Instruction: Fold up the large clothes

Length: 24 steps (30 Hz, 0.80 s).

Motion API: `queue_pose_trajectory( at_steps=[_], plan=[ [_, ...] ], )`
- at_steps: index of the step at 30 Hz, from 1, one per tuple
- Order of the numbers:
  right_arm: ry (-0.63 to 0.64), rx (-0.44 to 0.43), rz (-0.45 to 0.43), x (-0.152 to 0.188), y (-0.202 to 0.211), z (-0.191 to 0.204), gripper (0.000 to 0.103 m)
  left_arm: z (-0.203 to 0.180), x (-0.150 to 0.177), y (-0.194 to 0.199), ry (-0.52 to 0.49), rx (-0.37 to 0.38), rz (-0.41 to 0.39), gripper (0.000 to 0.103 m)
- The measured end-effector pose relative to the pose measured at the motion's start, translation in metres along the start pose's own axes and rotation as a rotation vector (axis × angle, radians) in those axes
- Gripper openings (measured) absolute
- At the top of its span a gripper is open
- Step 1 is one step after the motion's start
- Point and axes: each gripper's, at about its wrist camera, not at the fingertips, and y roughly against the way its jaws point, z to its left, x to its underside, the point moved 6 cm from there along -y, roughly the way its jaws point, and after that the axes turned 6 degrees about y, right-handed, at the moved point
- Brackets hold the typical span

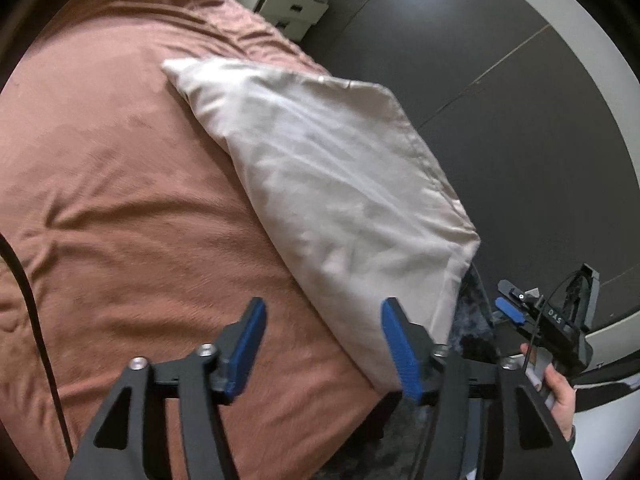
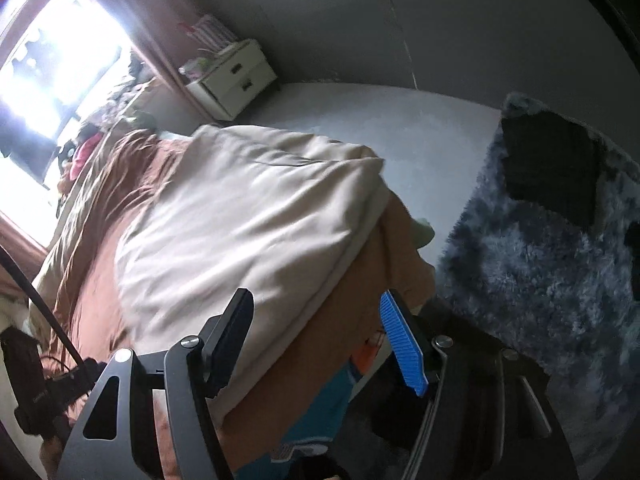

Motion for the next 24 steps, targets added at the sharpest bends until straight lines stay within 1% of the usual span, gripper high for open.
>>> queue_pose_trajectory(
  at_steps=[1, 2, 3, 4, 8, 10, 11, 12, 13, 14, 17, 20, 24],
  plan=[
    [0.015, 0.007, -0.013, 0.007, 0.010, 0.006, 0.066, -0.001, 0.002, 0.009, -0.009, -0.003, -0.011, 0.076],
    [0.030, 0.010, -0.026, 0.011, 0.018, 0.011, 0.068, -0.001, 0.004, 0.016, -0.015, -0.004, -0.019, 0.080],
    [0.041, 0.010, -0.037, 0.015, 0.027, 0.016, 0.076, -0.001, 0.007, 0.030, -0.025, -0.006, -0.037, 0.087],
    [0.053, 0.010, -0.049, 0.021, 0.037, 0.022, 0.082, -0.002, 0.009, 0.038, -0.031, -0.007, -0.050, 0.090],
    [0.094, 0.037, -0.089, 0.043, 0.067, 0.039, 0.083, -0.003, 0.017, 0.080, -0.072, -0.027, -0.112, 0.094],
    [0.098, 0.046, -0.105, 0.054, 0.079, 0.044, 0.084, -0.003, 0.024, 0.103, -0.095, -0.037, -0.142, 0.100],
    [0.100, 0.047, -0.114, 0.060, 0.087, 0.049, 0.085, -0.004, 0.028, 0.114, -0.106, -0.039, -0.156, 0.101],
    [0.105, 0.040, -0.128, 0.065, 0.095, 0.052, 0.091, -0.004, 0.032, 0.121, -0.112, -0.039, -0.163, 0.101],
    [0.109, 0.035, -0.137, 0.071, 0.103, 0.058, 0.099, -0.004, 0.036, 0.132, -0.121, -0.044, -0.175, 0.102],
    [0.112, 0.034, -0.145, 0.076, 0.112, 0.062, 0.103, -0.004, 0.040, 0.143, -0.124, -0.049, -0.186, 0.103],
    [0.112, 0.025, -0.177, 0.088, 0.133, 0.071, 0.103, -0.007, 0.051, 0.171, -0.134, -0.023, -0.225, 0.103],
    [0.133, 0.032, -0.199, 0.106, 0.154, 0.079, 0.103, -0.008, 0.064, 0.198, -0.150, -0.014, -0.266, 0.102],
    [0.149, 0.019, -0.226, 0.127, 0.176, 0.088, 0.103, -0.010, 0.086, 0.238, -0.176, 0.009, -0.321, 0.103]
  ],
)
